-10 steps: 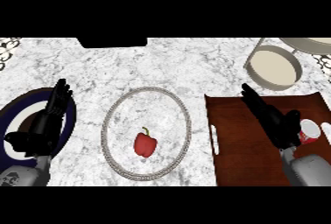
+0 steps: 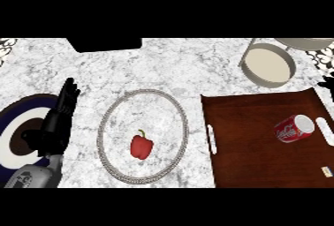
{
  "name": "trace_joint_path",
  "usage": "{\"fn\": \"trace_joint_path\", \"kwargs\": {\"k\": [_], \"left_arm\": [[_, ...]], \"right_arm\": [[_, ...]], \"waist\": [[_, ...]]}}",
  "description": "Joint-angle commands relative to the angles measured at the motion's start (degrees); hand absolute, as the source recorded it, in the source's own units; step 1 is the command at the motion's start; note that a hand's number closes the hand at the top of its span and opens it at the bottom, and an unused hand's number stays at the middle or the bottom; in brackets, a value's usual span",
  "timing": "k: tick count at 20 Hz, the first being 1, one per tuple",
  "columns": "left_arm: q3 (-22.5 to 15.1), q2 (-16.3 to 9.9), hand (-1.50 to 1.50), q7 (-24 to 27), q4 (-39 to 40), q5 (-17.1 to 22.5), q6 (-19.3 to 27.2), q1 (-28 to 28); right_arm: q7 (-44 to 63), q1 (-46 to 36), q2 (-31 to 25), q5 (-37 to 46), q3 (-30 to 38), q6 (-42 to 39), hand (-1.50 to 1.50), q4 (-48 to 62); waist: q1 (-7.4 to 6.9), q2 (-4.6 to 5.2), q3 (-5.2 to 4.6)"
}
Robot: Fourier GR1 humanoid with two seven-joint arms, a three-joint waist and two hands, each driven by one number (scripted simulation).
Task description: Pick the can from the tray and place it in the tiered basket
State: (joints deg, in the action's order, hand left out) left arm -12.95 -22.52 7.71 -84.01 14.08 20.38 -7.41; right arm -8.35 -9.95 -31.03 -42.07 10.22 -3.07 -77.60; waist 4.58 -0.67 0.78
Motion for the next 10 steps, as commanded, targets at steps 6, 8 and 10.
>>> {"fn": "trace_joint_path", "kwargs": {"k": [6,8,10], "left_arm": [[-3.93,3.62,0.00,-3.39,-1.95,-2.95,3.23,-0.42],[-5.20,4.58,0.00,-4.31,-1.64,-4.76,4.49,-1.01],[-5.74,5.73,0.00,-4.97,-0.85,-5.40,5.20,-2.47]], "right_arm": [[3.39,12.49,-7.80,-25.50,15.29,-36.21,-1.50,4.55],[2.18,16.50,-11.24,-24.75,18.46,-43.47,-1.50,8.39],[0.24,17.08,-15.55,-16.60,19.16,-44.73,-1.50,7.87]], "waist": [[-1.80,0.26,-0.61],[-2.23,0.46,-0.63],[-2.43,0.61,-0.67]]}}
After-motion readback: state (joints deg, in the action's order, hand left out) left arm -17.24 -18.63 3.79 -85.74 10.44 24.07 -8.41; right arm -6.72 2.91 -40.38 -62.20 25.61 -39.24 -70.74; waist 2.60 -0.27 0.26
